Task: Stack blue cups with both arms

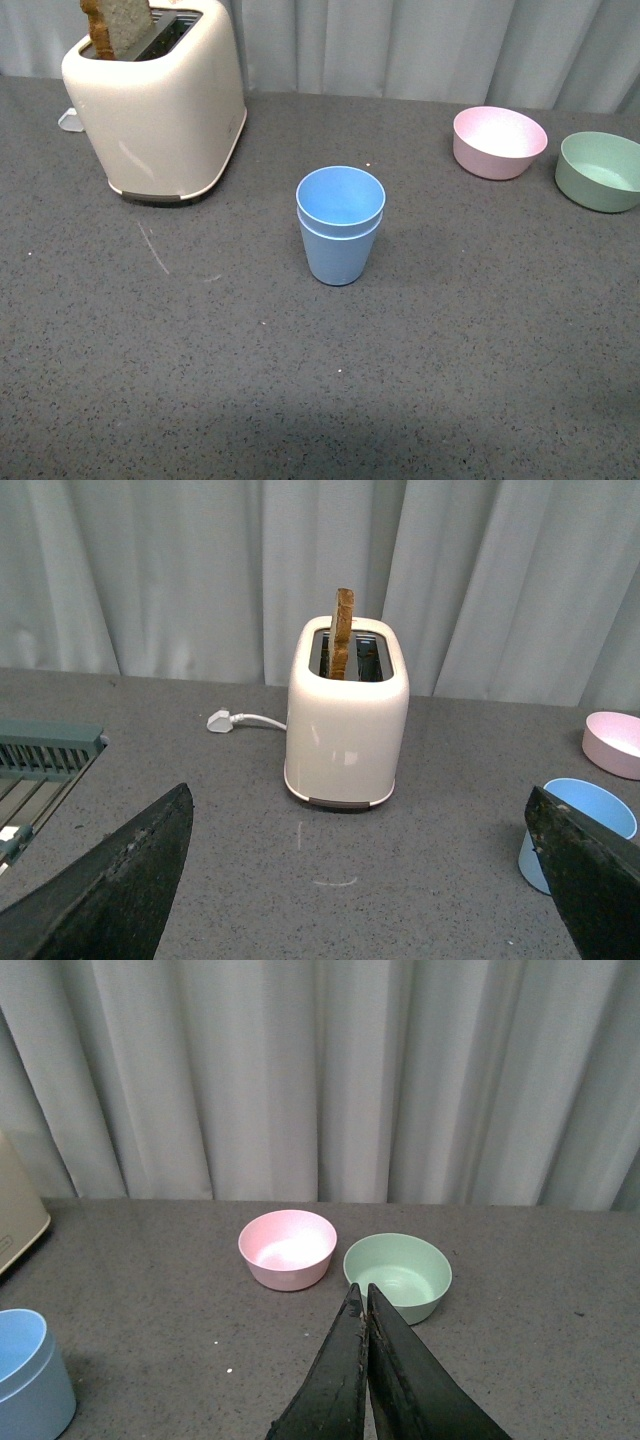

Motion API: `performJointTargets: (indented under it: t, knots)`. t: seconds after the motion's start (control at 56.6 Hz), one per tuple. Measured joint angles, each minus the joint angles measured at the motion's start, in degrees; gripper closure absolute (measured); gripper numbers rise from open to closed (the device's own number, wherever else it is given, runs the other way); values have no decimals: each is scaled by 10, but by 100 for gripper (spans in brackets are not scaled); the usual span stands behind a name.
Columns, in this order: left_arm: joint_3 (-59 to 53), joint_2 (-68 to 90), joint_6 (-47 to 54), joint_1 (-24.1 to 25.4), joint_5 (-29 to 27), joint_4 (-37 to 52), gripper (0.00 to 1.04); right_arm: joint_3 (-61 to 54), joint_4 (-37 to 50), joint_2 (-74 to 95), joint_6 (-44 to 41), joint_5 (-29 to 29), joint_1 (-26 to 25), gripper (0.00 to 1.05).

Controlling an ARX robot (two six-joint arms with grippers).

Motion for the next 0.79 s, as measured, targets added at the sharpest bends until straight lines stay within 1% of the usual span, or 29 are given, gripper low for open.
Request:
performJointTargets:
  t: [0.565, 0.794]
  knots:
    - [0, 0, 0, 0, 0, 0, 7, -16, -216, -241, 0, -2, 0, 104]
    - [0, 0, 0, 0, 0, 0, 7, -16, -273, -300, 0, -2, 0, 104]
